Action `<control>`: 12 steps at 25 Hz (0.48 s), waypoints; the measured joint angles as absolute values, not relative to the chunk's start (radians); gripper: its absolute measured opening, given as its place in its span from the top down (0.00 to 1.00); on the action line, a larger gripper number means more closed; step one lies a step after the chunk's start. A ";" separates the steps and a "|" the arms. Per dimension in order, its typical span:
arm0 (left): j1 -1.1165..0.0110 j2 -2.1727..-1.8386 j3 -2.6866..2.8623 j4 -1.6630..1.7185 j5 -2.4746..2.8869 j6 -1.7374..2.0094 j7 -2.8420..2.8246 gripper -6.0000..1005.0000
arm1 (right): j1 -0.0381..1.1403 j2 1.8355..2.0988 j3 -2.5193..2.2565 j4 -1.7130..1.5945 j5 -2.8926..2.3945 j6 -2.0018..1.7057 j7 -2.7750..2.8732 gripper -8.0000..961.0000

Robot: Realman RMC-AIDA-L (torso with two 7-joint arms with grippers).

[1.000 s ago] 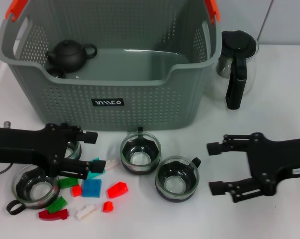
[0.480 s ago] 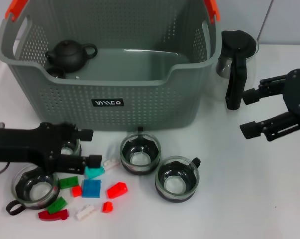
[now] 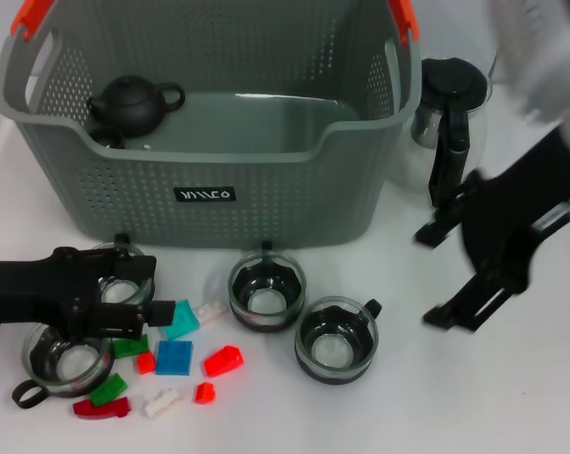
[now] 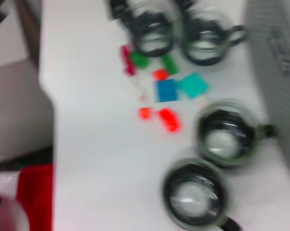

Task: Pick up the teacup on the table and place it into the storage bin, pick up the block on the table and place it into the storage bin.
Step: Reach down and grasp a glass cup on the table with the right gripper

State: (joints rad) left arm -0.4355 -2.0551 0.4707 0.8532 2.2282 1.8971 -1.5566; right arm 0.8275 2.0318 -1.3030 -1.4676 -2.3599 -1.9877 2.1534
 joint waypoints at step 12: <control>-0.433 -2.060 0.454 0.825 2.223 1.879 -1.537 0.14 | 0.877 2.104 -1.562 -1.284 -2.409 -1.835 2.122 0.08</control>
State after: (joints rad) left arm -0.4326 -2.0601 0.4540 0.8248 2.2232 1.8787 -1.5373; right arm 0.8768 2.1043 -1.5615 -1.2840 -2.4095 -1.8352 2.1221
